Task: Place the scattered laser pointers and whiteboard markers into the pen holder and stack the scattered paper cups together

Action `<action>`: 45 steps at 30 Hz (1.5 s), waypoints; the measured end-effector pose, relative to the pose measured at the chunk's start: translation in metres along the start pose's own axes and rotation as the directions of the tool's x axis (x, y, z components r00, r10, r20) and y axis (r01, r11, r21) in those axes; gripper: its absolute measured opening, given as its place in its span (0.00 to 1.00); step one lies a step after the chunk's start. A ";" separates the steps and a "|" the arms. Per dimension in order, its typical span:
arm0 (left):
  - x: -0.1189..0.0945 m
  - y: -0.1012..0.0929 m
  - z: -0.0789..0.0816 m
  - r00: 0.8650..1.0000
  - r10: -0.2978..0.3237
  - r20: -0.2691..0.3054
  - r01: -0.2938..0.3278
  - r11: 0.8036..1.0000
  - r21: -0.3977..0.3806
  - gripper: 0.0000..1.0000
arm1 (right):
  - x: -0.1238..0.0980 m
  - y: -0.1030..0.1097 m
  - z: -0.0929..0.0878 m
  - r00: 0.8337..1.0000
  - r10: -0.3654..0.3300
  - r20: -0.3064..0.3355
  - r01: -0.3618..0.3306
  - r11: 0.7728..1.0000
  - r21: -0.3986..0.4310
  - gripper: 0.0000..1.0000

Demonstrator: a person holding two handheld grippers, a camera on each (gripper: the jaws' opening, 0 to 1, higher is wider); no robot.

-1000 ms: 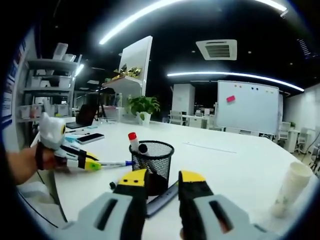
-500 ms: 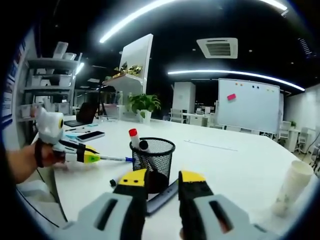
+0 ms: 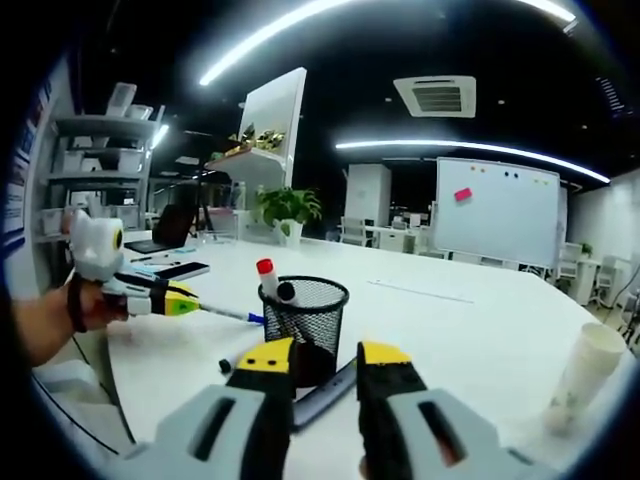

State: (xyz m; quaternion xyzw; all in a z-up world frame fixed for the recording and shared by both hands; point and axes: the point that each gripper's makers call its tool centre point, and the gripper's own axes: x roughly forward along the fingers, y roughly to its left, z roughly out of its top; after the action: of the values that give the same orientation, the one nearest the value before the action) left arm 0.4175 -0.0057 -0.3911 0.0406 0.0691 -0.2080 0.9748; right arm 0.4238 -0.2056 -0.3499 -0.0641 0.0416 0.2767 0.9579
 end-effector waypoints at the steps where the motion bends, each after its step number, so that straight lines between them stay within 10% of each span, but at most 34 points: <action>1: 0.000 0.000 0.000 1.000 -0.002 0.001 0.002 1.000 -0.001 0.11 | 0.000 0.000 0.000 1.000 0.000 -0.001 0.000 1.000 0.000 0.24; 45: -0.008 -0.007 0.028 0.996 -0.012 0.093 0.014 1.000 -0.014 0.11 | 0.000 0.001 -0.011 1.000 0.007 -0.025 -0.006 1.000 0.009 0.24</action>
State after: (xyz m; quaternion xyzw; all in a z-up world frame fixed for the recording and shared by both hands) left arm 0.4104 -0.0115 -0.3630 0.0233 0.0255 -0.2155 0.9759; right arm 0.4229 -0.2060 -0.3609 -0.0630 0.0549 0.2788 0.9567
